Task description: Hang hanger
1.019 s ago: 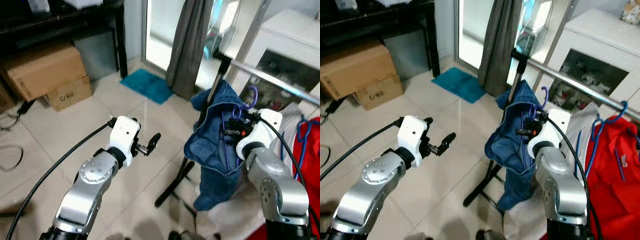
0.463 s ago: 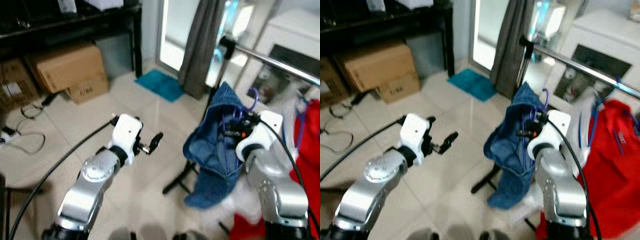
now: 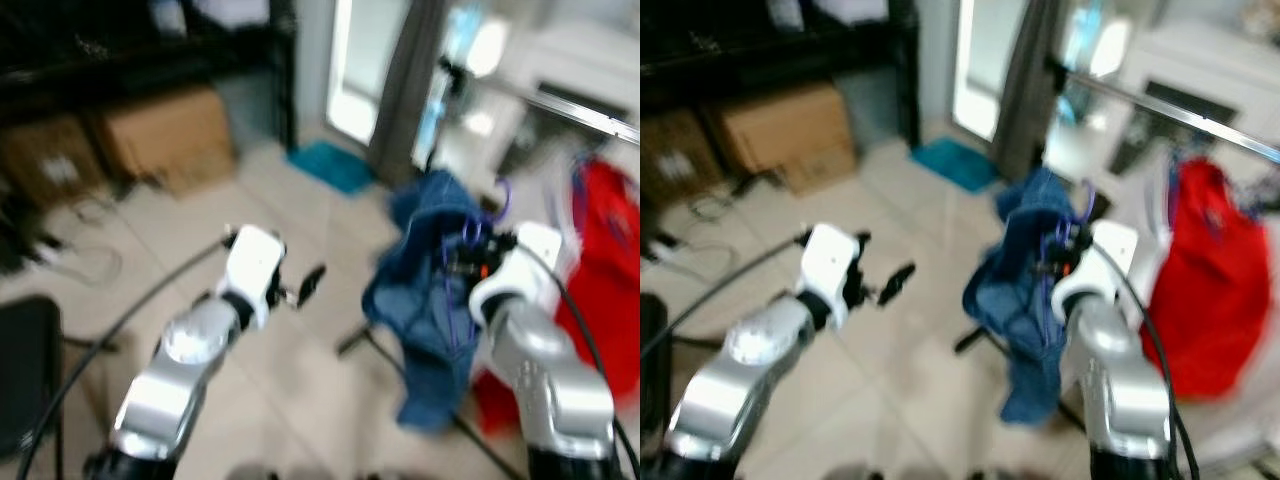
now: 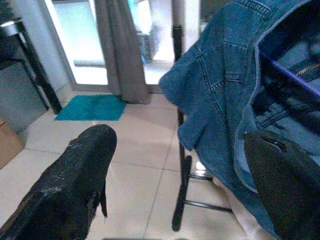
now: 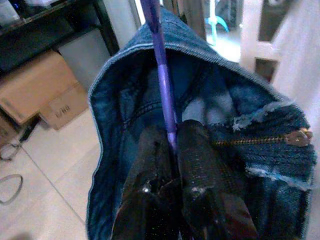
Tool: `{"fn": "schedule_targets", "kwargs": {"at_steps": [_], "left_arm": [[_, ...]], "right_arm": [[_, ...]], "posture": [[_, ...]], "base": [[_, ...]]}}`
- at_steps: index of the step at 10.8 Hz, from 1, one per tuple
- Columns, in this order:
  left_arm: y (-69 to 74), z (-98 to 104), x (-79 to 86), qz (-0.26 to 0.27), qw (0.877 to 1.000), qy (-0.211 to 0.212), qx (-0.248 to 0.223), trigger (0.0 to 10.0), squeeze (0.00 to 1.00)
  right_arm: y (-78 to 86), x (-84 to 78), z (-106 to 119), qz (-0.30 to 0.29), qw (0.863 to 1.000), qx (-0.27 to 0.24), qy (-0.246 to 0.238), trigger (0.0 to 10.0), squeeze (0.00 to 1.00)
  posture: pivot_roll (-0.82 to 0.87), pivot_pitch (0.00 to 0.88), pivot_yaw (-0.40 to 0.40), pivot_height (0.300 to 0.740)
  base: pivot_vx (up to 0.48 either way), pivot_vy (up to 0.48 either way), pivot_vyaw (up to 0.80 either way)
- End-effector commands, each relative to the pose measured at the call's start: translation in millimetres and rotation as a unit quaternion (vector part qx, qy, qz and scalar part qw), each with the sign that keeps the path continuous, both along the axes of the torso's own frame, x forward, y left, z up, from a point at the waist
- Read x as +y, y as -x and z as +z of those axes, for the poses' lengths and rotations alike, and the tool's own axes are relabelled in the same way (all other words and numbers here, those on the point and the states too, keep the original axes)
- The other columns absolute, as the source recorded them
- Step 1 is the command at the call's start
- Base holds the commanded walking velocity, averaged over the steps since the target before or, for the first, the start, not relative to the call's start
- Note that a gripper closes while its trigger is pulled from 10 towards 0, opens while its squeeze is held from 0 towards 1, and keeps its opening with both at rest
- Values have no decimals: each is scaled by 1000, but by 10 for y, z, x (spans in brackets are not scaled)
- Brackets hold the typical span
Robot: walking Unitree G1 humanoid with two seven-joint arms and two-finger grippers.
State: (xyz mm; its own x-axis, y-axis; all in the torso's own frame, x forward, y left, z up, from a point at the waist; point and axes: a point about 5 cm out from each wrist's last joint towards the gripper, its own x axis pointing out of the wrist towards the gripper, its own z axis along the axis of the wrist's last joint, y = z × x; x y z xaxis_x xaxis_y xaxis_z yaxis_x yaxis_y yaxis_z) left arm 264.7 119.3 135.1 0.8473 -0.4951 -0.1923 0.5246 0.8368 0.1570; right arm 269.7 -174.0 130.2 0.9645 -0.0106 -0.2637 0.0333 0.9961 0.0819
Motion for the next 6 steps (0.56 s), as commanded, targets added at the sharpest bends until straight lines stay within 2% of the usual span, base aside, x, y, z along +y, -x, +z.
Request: {"fn": "schedule_targets", "kwargs": {"at_steps": [1, 2, 3, 5, 6], "left_arm": [[-14, 0, -9, -1, 1000, 4, 5, 10000, 20], [-27, 24, -3, -4, 1000, 14, -1, 10000, 1000], [-88, 74, 28, -8, 999, -12, -29, 10000, 1000], [-190, 86, 46, -10, 998, -40, -42, 10000, 1000], [-307, 138, 42, -8, 997, -52, -60, 10000, 1000]], "right_arm": [[-40, 33, 179, 29, 999, -42, 3, 0, 0], [-53, 59, 214, 50, 998, -50, 2, 0, 0], [-67, 131, 308, 91, 993, -69, -16, 0, 0], [-71, 226, 380, 133, 987, -84, -27, 0, 0], [-60, 294, 433, 164, 981, -94, -33, 0, 0]], "posture": [[42, 0, -55, 740], [43, 0, -55, 740], [45, 0, -57, 740], [45, 0, -58, 740], [45, 0, -59, 740]], "base": [[0, 0, 0], [0, 0, 0], [0, 0, 0], [0, 0, 0], [0, 0, 0]]}}
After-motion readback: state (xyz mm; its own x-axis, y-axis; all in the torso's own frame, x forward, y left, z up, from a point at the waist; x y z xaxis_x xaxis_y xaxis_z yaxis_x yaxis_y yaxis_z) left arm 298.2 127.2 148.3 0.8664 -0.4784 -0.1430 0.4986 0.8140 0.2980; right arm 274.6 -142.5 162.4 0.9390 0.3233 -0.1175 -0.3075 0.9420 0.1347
